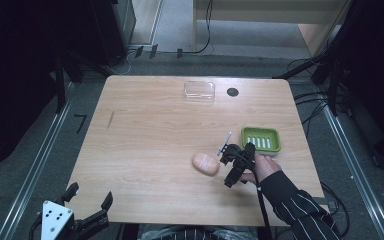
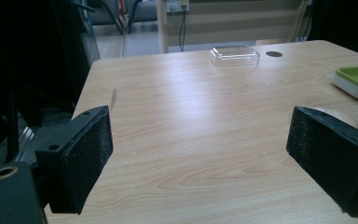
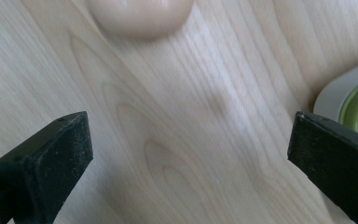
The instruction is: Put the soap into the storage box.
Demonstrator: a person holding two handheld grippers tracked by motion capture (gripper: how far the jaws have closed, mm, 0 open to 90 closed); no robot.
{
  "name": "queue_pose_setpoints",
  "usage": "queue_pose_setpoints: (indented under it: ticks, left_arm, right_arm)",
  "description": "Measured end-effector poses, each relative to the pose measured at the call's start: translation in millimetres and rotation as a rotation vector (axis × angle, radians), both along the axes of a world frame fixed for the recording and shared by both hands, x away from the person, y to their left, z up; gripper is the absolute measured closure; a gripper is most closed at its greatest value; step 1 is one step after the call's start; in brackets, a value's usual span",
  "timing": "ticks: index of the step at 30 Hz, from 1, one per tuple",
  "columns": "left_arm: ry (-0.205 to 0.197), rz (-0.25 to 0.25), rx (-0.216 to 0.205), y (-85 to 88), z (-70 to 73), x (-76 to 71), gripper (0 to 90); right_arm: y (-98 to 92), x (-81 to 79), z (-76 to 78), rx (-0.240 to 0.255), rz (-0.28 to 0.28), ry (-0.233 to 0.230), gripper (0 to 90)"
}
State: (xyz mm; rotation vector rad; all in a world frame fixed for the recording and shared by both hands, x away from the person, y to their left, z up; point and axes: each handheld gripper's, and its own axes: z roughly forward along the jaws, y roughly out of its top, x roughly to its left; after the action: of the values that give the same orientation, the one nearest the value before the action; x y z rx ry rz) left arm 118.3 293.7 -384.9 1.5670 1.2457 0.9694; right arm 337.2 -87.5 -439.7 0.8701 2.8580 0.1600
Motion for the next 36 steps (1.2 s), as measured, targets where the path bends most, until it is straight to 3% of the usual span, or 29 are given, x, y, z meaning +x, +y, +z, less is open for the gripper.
queue_pose_setpoints:
  ticks: [17,28,36]
  left_arm:
    - [-0.002,0.001,-0.005,1.5,-0.1,-1.0,7.2]
    - [-0.002,0.007,-0.007,2.0,-0.4,-1.1,7.2]
    - [-0.002,0.011,-0.01,2.4,-0.4,-1.8,7.2]
  right_arm:
    - [38.9,20.4,4.5,0.035,0.054,0.015,1.2]
    - [59.6,35.5,1.0,0.069,0.076,0.047,0.0]
    - [70.6,43.6,-9.3,0.055,0.088,0.066,1.2]
